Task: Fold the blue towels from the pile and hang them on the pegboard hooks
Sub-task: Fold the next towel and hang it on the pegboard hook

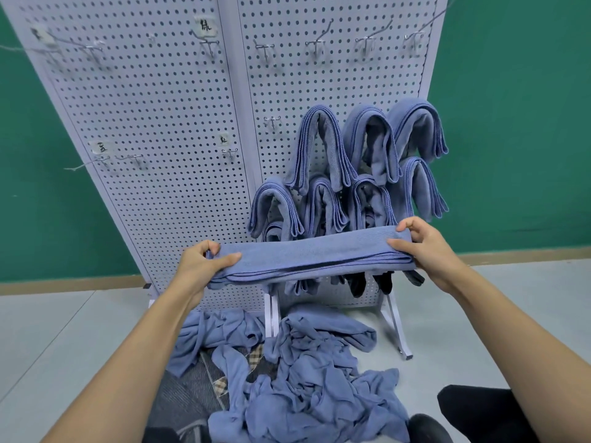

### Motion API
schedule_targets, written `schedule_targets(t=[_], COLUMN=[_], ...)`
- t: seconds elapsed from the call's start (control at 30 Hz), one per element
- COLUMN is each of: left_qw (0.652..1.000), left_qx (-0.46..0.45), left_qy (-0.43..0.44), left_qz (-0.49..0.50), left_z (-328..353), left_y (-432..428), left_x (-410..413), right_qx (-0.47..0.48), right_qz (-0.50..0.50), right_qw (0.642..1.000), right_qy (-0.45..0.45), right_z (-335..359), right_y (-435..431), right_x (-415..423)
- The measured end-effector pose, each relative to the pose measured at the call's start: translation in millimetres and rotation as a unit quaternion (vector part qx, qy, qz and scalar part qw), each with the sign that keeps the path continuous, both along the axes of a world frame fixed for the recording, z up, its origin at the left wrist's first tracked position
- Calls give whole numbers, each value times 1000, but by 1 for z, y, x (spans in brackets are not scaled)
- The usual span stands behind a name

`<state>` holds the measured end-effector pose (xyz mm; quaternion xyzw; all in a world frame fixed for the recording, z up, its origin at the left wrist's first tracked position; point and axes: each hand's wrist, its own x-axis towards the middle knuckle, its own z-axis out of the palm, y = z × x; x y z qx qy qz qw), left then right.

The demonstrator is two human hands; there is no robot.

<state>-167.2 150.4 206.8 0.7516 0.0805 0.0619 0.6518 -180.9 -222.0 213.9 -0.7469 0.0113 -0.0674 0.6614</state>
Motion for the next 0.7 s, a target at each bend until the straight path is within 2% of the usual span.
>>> schedule_targets(t=[0.17,0.27,0.47,0.57,0.7], left_qw=[999,996,985,990,996], left_qx=[9,-9,19,9,15], left_qy=[34,91,163,132,21], left_qz=[-4,-24,-48,-45,-82], left_z=[-5,-16,-41,-38,-11], left_y=[-6,-13,-42,-63,-102], left_x=[-1,0,-7,-13,-19], right_qx=[76,79,63,-8,-112], right_qz=[4,1,31,38,23], right_qw=[997,997,996,997,989], right_qy=[-14,-20,-50,-59,-95], right_z=[18,39,93,115,129], right_y=[-5,-5,18,37,56], right_x=[-6,-10,-8,-6,-5])
